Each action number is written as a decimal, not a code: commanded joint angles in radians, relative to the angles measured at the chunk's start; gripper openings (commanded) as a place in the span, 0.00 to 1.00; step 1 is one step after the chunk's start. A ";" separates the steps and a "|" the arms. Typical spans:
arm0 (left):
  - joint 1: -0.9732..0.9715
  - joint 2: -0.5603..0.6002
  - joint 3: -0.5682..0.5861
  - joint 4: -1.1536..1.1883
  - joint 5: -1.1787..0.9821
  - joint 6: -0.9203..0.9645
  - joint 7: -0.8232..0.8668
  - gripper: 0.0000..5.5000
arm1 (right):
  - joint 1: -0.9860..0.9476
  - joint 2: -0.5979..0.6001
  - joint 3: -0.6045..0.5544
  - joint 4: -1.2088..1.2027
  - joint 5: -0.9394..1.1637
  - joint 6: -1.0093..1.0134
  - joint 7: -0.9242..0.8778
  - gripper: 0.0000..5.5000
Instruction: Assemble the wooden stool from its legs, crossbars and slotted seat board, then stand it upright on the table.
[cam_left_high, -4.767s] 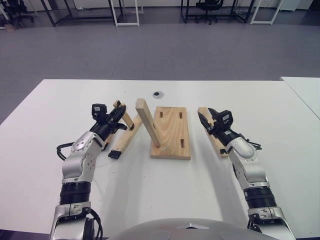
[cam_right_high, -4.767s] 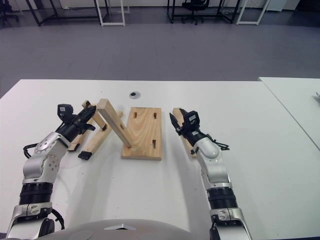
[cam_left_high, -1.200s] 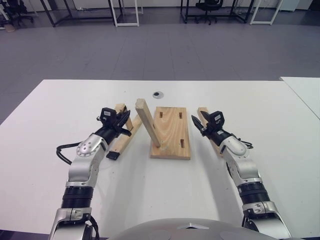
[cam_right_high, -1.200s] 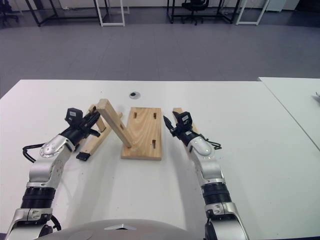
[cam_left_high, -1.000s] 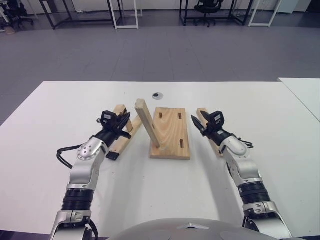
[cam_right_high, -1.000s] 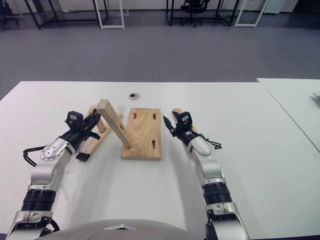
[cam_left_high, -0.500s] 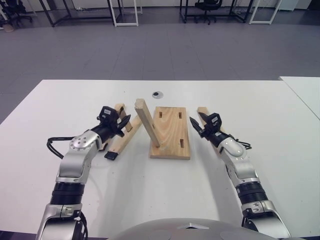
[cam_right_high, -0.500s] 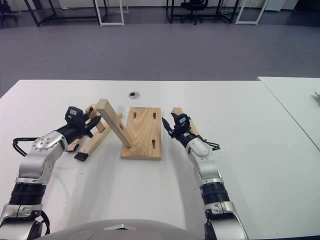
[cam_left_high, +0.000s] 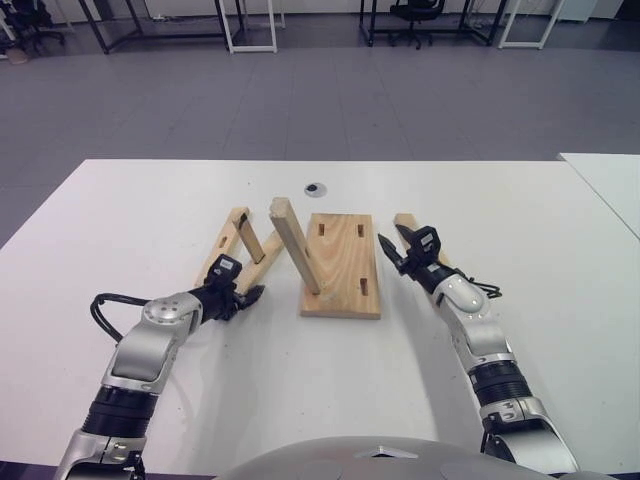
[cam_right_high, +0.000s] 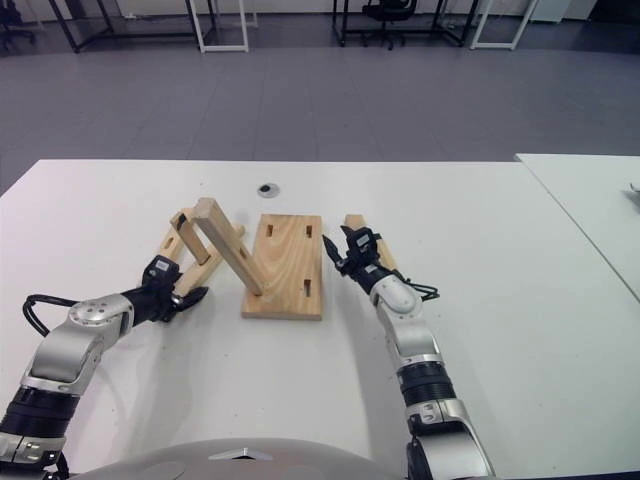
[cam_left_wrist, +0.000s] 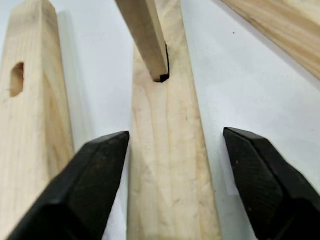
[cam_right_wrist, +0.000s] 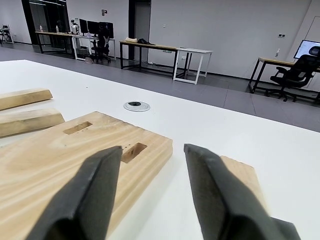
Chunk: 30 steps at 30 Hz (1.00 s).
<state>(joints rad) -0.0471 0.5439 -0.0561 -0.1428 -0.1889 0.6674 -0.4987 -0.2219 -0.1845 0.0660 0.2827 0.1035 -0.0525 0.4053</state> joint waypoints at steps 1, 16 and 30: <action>0.008 -0.004 -0.006 -0.017 0.025 0.025 0.024 0.52 | -0.011 0.004 0.004 0.002 -0.016 0.004 -0.006 0.42; -0.281 -0.059 0.205 -0.017 -0.107 -0.147 -0.007 0.39 | -0.434 0.066 -0.329 -0.049 0.579 0.447 0.002 0.42; -0.489 -0.105 0.130 0.228 -0.120 -0.539 -0.235 0.38 | -0.706 0.264 -0.410 -0.038 0.910 0.692 -0.182 0.51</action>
<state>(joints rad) -0.5255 0.4359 0.0800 0.0963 -0.3113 0.1452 -0.7234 -0.9097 0.0744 -0.3416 0.2592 0.9858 0.6154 0.2441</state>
